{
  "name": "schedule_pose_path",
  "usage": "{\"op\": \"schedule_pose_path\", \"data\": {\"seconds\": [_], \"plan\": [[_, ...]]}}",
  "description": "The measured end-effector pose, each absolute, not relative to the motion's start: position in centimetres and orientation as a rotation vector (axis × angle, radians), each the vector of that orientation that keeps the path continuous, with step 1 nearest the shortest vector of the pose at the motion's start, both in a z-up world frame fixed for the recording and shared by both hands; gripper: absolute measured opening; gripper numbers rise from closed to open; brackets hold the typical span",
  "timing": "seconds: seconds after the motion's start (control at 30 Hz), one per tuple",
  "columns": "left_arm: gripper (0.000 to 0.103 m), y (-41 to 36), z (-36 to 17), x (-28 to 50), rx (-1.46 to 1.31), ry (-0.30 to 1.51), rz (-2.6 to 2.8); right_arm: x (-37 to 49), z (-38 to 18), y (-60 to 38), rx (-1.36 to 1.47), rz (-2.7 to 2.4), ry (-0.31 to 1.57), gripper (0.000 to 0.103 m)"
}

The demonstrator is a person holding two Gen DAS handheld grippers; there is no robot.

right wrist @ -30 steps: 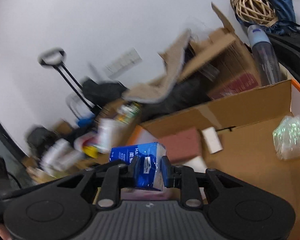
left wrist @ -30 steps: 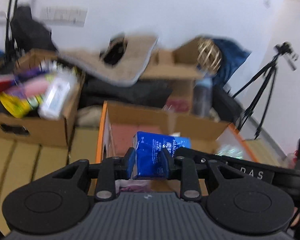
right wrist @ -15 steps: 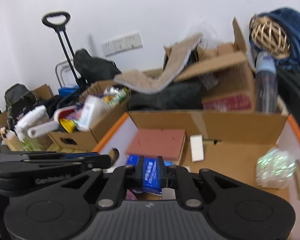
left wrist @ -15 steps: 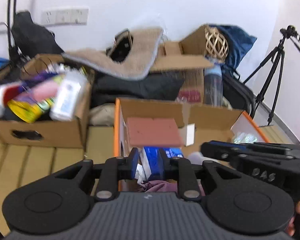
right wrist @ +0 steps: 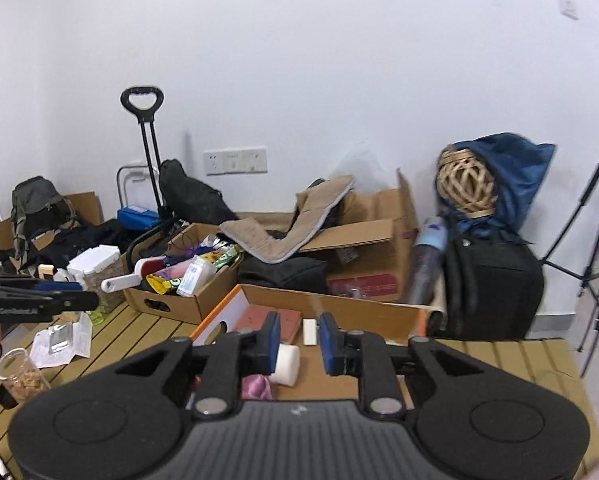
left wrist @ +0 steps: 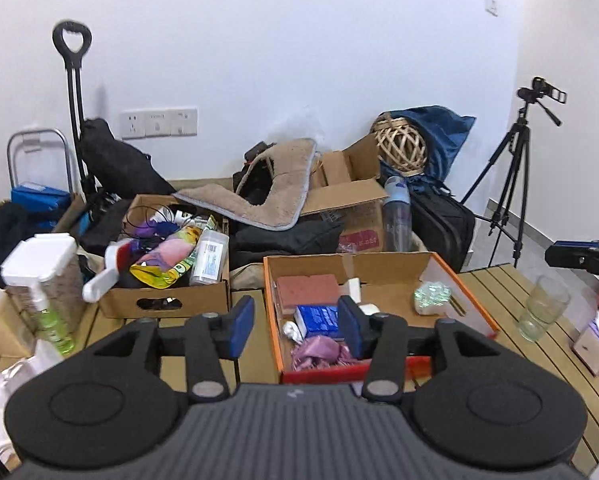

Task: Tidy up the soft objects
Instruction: 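Move both tools back over the soft items, then close both tools on the lilac fluffy towel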

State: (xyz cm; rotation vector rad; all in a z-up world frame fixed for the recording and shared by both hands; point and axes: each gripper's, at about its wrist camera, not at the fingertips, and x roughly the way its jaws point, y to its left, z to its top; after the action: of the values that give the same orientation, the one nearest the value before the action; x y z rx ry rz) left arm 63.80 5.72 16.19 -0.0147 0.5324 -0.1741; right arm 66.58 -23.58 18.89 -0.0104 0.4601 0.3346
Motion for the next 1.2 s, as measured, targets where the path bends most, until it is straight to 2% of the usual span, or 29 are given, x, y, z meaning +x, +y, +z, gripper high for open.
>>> {"op": "schedule_pose_path", "data": {"seconds": [0.2, 0.3, 0.37, 0.5, 0.6, 0.7, 0.83, 1.0, 1.2], "plan": [[0.067, 5.0, 15.8, 53.1, -0.011, 0.423, -0.215, 58.1, 18.7, -25.7, -0.02, 0.355, 0.415, 0.027], [0.074, 4.6, 14.2, 47.4, -0.011, 0.377, -0.208, 53.5, 17.0, -26.2, -0.036, 0.364, 0.397, 0.034], [0.082, 4.4, 12.8, 43.6, -0.018, 0.343, -0.178, 50.6, 15.4, -26.7, -0.017, 0.385, 0.395, 0.034], [0.091, 3.6, 9.5, 36.0, 0.015, 0.296, -0.086, 43.8, 12.1, -26.6, -0.012, 0.415, 0.375, 0.036], [0.099, 3.3, 7.8, 30.6, 0.035, 0.271, -0.042, 38.3, 10.3, -25.8, -0.057, 0.409, 0.344, 0.044], [0.101, 3.4, 6.8, 25.9, 0.025, 0.259, -0.058, 32.7, 8.5, -25.8, -0.037, 0.432, 0.328, 0.051], [0.103, 3.4, 6.6, 22.9, 0.056, 0.25, -0.08, 27.5, 6.5, -26.7, 0.073, 0.448, 0.33, 0.054], [0.103, 3.6, 6.6, 23.4, 0.033, 0.238, -0.07, 27.1, 5.9, -25.6, 0.03, 0.46, 0.348, 0.054], [0.103, 3.7, 4.9, 25.9, 0.025, 0.313, -0.069, 29.1, 4.5, -24.9, 0.056, 0.443, 0.376, 0.054]]}}
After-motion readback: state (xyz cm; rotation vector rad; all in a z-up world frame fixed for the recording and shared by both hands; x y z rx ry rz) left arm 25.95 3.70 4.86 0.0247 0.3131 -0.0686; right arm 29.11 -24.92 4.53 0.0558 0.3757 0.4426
